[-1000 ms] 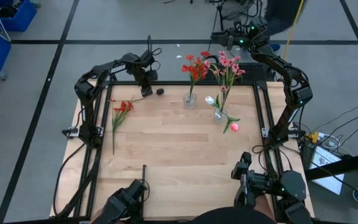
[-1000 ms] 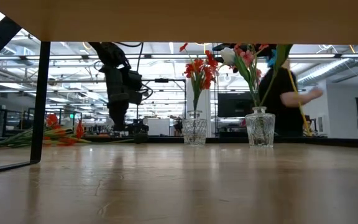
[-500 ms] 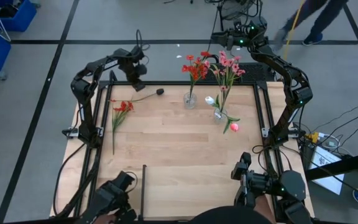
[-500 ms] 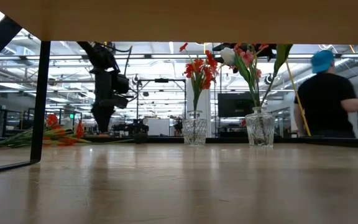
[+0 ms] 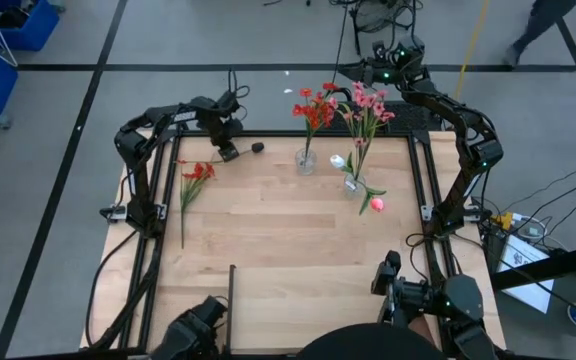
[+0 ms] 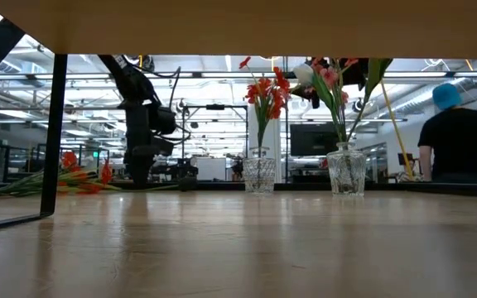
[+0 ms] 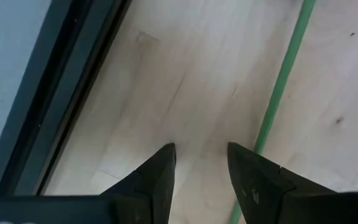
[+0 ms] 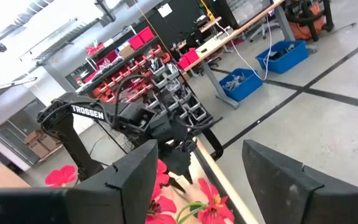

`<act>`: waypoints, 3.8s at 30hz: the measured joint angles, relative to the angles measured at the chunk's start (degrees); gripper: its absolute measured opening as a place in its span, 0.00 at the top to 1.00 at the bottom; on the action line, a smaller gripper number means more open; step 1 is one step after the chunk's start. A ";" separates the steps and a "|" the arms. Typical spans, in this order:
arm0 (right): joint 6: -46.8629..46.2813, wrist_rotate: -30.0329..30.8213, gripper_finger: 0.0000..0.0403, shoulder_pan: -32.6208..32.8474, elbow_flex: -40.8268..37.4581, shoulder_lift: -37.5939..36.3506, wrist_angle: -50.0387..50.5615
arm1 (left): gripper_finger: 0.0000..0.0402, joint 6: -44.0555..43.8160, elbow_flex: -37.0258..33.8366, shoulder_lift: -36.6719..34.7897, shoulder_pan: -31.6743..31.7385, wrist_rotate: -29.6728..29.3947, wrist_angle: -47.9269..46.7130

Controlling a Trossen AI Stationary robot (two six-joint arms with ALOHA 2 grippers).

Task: Pick and place flowers into a vace then onto a shelf
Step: Put the black tulip into the left transparent vase

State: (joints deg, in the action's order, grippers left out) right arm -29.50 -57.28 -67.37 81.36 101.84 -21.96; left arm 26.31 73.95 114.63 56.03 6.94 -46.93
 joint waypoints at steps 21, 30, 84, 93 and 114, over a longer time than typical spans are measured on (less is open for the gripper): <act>-2.67 0.13 0.44 0.00 -0.04 0.00 -4.42 | 0.61 -1.57 7.41 0.85 0.65 6.90 -5.59; -2.00 1.06 0.44 0.00 -0.04 0.00 -4.39 | 0.61 -2.16 1.99 0.33 -1.61 7.13 -2.69; -4.35 1.77 0.44 0.37 -0.04 0.00 -4.44 | 0.99 -36.74 1.38 -29.57 -0.01 24.39 25.58; -4.35 1.81 0.44 0.72 -0.04 0.00 -4.46 | 0.99 -55.22 1.42 -31.36 -3.68 23.07 57.28; -3.02 1.39 0.44 3.74 -0.04 0.00 -4.60 | 0.99 -67.33 1.46 -14.96 -23.32 1.88 77.04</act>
State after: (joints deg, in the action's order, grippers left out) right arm -32.51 -55.88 -63.63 81.32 101.84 -26.56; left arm -41.02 75.42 99.66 32.71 8.82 30.12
